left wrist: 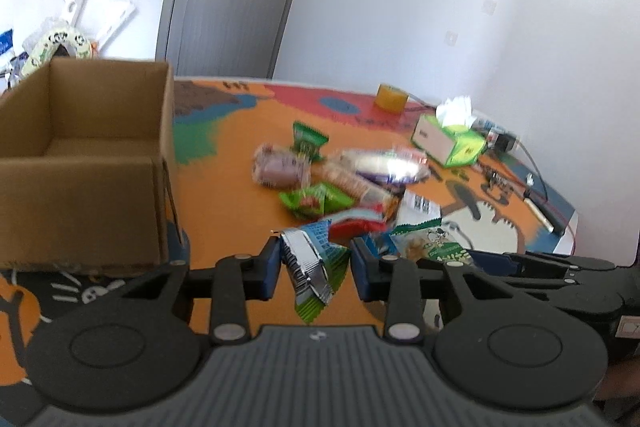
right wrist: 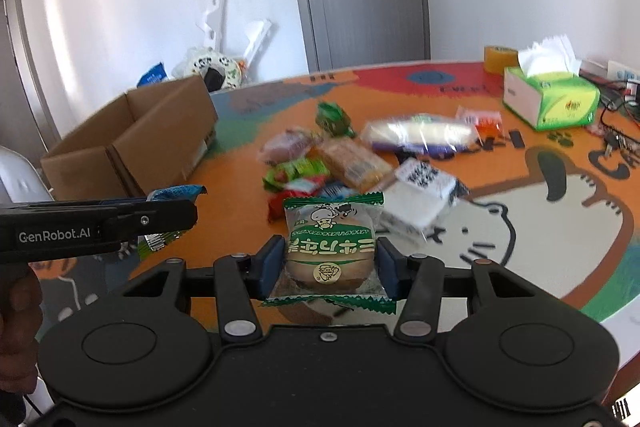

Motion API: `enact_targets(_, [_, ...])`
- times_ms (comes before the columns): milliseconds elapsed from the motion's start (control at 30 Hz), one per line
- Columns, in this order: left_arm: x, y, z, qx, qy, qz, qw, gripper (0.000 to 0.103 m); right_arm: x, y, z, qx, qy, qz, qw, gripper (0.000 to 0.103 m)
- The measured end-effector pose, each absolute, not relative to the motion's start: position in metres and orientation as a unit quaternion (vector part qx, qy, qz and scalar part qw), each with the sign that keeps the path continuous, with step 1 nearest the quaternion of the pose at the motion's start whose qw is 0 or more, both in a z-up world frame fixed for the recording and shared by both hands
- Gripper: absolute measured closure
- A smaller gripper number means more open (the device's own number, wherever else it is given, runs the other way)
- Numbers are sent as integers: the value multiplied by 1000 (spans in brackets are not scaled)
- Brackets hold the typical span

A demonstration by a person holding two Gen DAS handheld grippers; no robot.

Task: Organize snacks
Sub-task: 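Carry both snacks into the cardboard box and open both tools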

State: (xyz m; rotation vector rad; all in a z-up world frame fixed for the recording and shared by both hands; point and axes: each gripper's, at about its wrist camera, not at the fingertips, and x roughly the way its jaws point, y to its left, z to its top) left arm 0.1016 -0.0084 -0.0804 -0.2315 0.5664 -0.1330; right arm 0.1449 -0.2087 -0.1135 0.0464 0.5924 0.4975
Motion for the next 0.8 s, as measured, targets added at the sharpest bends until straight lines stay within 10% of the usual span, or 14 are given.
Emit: enact_targets(800, [86,66,-21,-118,179,22,976,67,159,-139,-60,33,228,310,923,54])
